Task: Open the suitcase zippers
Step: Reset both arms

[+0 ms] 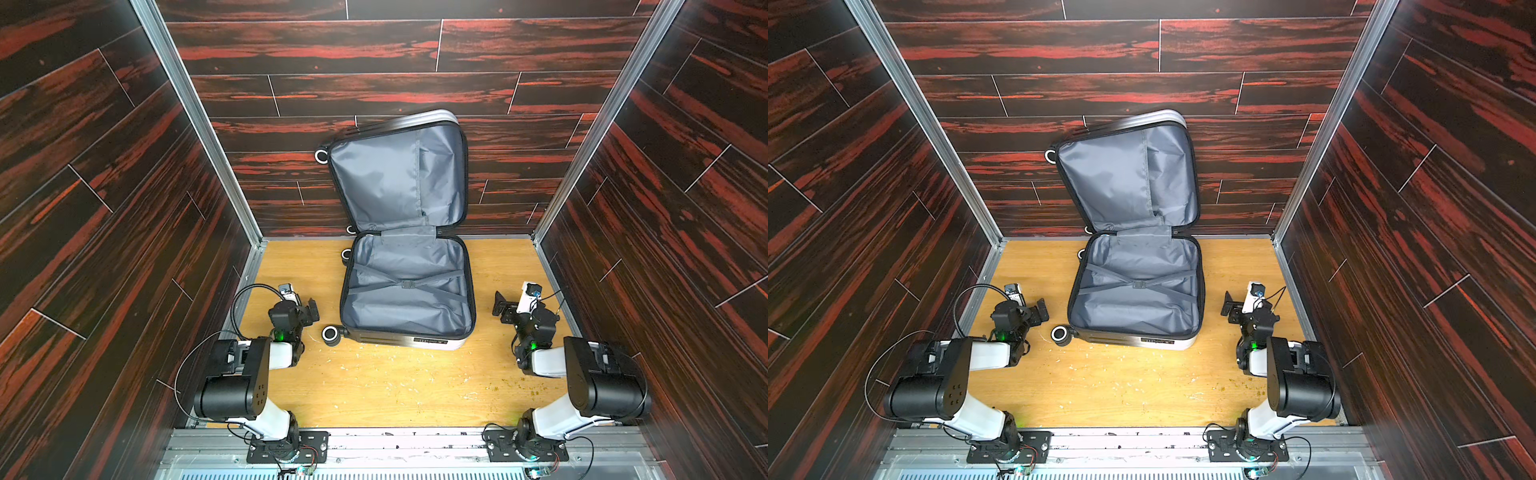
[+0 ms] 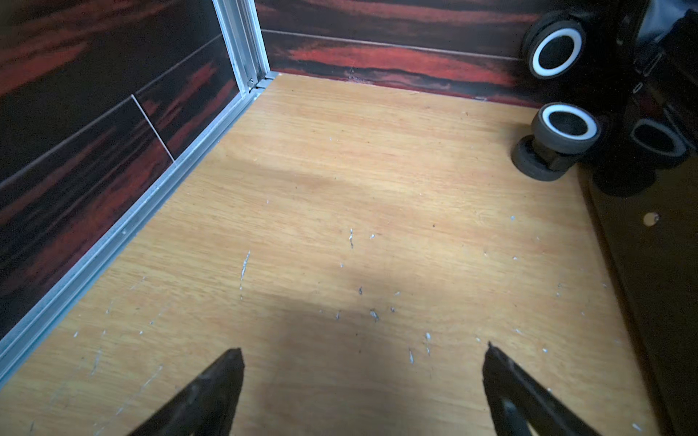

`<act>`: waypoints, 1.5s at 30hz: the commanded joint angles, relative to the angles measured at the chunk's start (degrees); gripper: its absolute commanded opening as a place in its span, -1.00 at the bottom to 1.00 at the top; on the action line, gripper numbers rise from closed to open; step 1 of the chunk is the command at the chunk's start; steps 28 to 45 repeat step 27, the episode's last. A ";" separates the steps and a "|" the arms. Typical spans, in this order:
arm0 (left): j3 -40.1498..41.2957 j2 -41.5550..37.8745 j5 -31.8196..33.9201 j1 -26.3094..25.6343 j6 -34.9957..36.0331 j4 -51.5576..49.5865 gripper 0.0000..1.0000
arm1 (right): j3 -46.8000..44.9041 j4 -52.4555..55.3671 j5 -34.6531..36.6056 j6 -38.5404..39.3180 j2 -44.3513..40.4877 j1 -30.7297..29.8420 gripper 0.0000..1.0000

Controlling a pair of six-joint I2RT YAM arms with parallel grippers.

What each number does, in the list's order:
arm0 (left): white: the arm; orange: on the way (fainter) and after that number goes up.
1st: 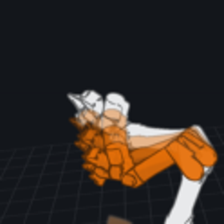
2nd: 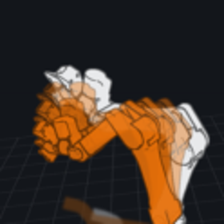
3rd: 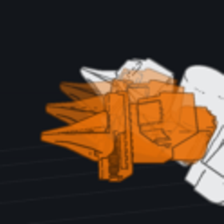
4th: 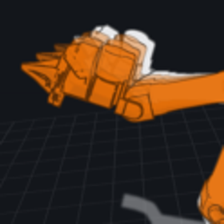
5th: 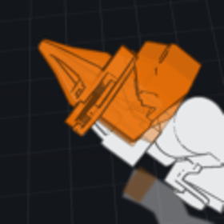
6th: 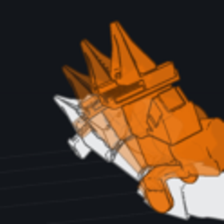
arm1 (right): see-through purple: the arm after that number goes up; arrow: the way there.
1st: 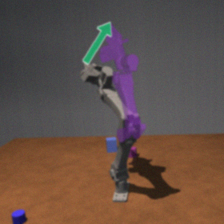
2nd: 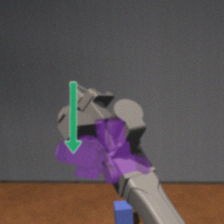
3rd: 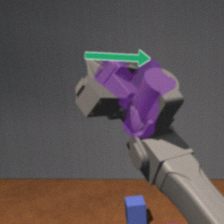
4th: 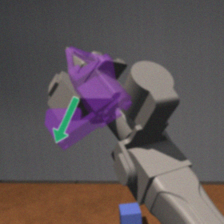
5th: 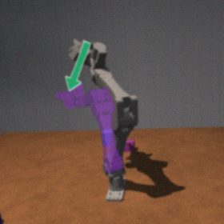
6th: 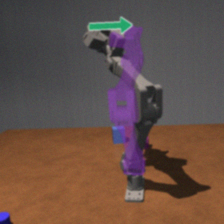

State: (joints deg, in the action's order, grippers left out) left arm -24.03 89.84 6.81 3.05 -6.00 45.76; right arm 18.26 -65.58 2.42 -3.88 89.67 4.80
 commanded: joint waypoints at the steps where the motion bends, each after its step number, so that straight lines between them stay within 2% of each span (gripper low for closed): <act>1: -0.49 -1.98 -0.36 0.30 0.73 0.09 1.00 | -0.64 0.60 0.57 -0.03 -0.41 0.01 0.97; 45: -0.54 -1.95 -0.39 0.29 0.84 -0.11 1.00 | -0.07 1.42 -1.00 0.54 -0.20 -0.04 0.97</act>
